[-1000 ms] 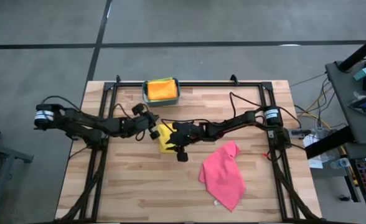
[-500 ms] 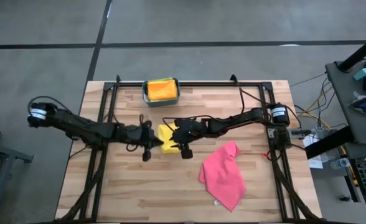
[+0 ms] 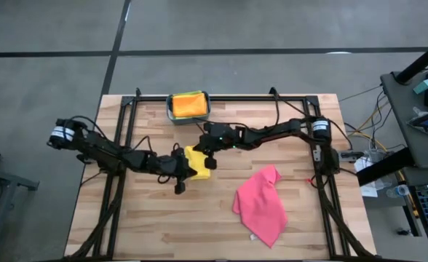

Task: Fold microfiber towels
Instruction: Fold the yellow towel

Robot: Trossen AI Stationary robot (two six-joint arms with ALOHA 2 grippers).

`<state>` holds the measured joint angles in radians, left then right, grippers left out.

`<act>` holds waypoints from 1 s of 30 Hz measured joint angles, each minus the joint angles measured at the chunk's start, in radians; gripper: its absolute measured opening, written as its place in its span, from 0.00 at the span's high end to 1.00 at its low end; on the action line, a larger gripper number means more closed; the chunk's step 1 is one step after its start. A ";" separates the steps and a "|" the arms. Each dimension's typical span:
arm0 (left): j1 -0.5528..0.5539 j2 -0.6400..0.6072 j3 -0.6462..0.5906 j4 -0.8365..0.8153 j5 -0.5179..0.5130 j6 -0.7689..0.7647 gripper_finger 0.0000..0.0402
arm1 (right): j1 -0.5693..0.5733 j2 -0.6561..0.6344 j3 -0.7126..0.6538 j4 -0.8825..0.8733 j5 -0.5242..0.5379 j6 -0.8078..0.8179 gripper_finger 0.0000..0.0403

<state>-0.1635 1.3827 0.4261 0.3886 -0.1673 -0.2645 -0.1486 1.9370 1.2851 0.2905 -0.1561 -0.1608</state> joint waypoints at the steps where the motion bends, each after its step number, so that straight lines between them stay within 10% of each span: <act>1: 0.000 -0.002 -0.001 -0.010 0.000 -0.013 0.98 | -0.002 0.014 0.010 -0.009 -0.001 0.008 0.98; 15: 0.000 -0.043 -0.013 -0.173 0.001 -0.076 0.98 | -0.011 0.252 0.284 -0.158 -0.001 0.014 0.98; 30: 0.000 -0.006 -0.040 -0.193 0.002 -0.150 0.98 | -0.050 0.267 0.284 -0.181 0.000 0.056 0.98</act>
<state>-0.1634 1.3770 0.3858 0.1954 -0.1654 -0.4148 -0.1989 2.2044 1.5696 0.1093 -0.1562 -0.1043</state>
